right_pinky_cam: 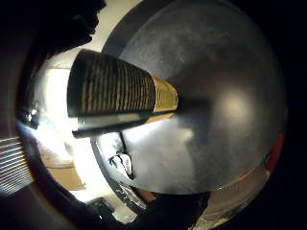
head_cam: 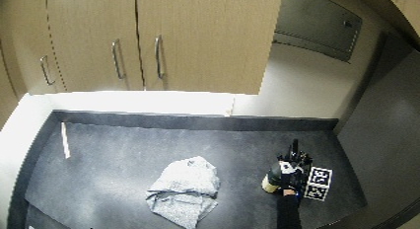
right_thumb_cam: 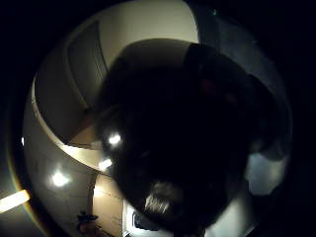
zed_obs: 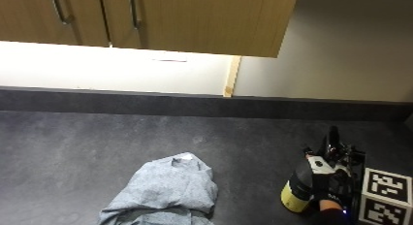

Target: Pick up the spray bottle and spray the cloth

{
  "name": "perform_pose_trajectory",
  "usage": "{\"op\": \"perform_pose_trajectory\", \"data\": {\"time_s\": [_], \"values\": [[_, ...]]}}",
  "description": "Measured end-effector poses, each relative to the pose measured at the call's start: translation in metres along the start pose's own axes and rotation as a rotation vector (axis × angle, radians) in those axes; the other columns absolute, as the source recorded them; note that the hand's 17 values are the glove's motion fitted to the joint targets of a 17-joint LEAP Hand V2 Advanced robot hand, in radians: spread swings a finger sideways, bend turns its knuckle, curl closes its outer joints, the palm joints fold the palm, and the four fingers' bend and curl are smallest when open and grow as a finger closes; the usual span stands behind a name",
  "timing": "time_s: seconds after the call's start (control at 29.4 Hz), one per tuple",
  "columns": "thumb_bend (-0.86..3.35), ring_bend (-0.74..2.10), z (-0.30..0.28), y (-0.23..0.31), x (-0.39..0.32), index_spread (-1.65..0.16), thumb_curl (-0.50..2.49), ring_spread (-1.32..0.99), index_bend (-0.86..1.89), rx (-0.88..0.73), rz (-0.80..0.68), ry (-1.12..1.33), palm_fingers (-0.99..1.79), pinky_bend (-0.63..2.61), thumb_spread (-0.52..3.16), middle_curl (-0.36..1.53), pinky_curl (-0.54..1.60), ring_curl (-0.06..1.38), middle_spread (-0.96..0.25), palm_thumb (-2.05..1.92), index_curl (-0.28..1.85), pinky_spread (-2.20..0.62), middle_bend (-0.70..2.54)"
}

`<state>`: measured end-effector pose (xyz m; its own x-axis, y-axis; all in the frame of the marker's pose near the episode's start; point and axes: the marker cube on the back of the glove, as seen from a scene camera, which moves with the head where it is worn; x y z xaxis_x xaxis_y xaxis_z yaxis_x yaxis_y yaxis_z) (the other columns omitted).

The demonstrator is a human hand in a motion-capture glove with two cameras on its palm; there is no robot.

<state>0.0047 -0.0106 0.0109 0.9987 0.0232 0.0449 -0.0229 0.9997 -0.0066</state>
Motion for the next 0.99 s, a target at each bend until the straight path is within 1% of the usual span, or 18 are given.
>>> {"op": "perform_pose_trajectory", "data": {"time_s": [0.17, 0.51, 0.68, 0.71, 0.78, 0.85, 0.99], "values": [[-0.01, 0.50, -0.006, 0.004, -0.006, -0.34, 0.53, 0.11, 0.12, -0.014, -0.026, 0.022, 0.32, 0.75, 1.01, 0.38, 0.35, 0.36, 0.11, 0.88, 0.18, 0.13, 0.28], [-0.01, 0.49, 0.001, 0.004, -0.004, -0.32, 0.54, 0.11, 0.16, -0.012, -0.057, -0.060, 0.39, 0.69, 1.01, 0.39, 0.33, 0.36, 0.09, 0.91, 0.21, 0.13, 0.29], [0.03, 0.46, 0.002, 0.004, -0.011, -0.29, 0.56, 0.10, 0.26, 0.005, -0.097, -0.109, 0.59, 0.53, 1.04, 0.40, 0.28, 0.34, 0.06, 0.99, 0.26, 0.14, 0.33], [0.04, 0.48, 0.002, 0.005, -0.013, -0.28, 0.57, 0.08, 0.31, 0.007, -0.101, -0.118, 0.68, 0.45, 1.02, 0.42, 0.26, 0.35, 0.05, 1.03, 0.28, 0.14, 0.38], [0.04, 0.47, 0.003, 0.005, -0.015, -0.26, 0.58, 0.06, 0.35, 0.013, -0.103, -0.132, 0.76, 0.36, 1.00, 0.42, 0.24, 0.35, 0.03, 1.06, 0.31, 0.14, 0.40], [0.05, 0.42, 0.004, 0.005, -0.015, -0.23, 0.59, 0.04, 0.49, 0.018, -0.105, -0.141, 0.87, 0.25, 0.96, 0.44, 0.21, 0.34, 0.00, 1.09, 0.36, 0.14, 0.45], [0.05, 0.38, 0.005, 0.003, -0.015, -0.20, 0.61, 0.01, 0.52, 0.022, -0.110, -0.152, 0.93, 0.17, 0.91, 0.47, 0.20, 0.35, -0.02, 1.14, 0.40, 0.13, 0.49]]}}
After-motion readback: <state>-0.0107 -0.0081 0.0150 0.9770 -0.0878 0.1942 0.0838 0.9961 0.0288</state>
